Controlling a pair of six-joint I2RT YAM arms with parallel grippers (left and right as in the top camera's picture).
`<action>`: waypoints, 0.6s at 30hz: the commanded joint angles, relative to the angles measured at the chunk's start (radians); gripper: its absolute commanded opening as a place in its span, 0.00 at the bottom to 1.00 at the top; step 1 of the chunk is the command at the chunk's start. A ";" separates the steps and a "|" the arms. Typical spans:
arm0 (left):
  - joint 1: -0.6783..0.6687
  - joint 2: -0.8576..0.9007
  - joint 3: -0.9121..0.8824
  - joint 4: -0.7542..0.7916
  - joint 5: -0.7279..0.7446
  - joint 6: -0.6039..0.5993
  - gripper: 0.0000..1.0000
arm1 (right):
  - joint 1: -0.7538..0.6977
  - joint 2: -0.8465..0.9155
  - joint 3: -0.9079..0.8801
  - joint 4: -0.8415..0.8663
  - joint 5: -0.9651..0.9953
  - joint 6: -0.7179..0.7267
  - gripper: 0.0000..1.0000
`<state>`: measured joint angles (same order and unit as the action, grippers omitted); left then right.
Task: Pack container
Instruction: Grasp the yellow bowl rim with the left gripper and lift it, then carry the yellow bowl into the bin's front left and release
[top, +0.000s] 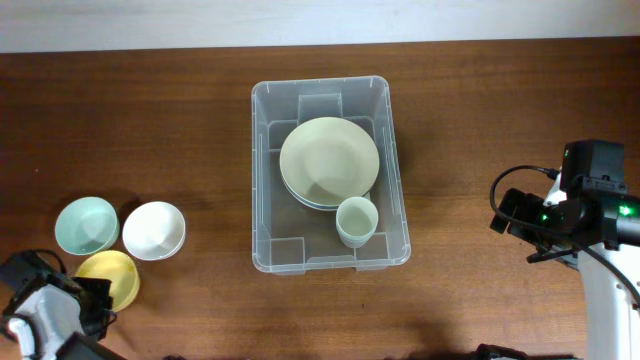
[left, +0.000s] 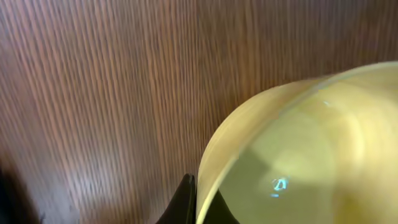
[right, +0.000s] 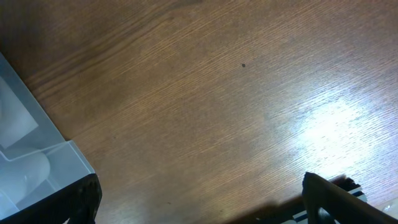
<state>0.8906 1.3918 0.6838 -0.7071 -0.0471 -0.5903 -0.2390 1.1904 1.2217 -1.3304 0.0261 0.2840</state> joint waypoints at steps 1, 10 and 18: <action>0.000 -0.109 0.050 -0.056 0.064 0.024 0.01 | -0.004 0.001 -0.002 0.003 0.013 0.000 0.99; -0.029 -0.339 0.253 -0.182 0.188 0.089 0.01 | -0.003 0.001 -0.002 0.003 0.012 0.000 0.99; -0.408 -0.255 0.569 -0.305 0.232 0.165 0.01 | -0.003 0.001 -0.002 0.002 0.012 0.000 0.99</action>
<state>0.6346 1.1007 1.1545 -0.9955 0.1528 -0.4900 -0.2390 1.1904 1.2209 -1.3304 0.0261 0.2840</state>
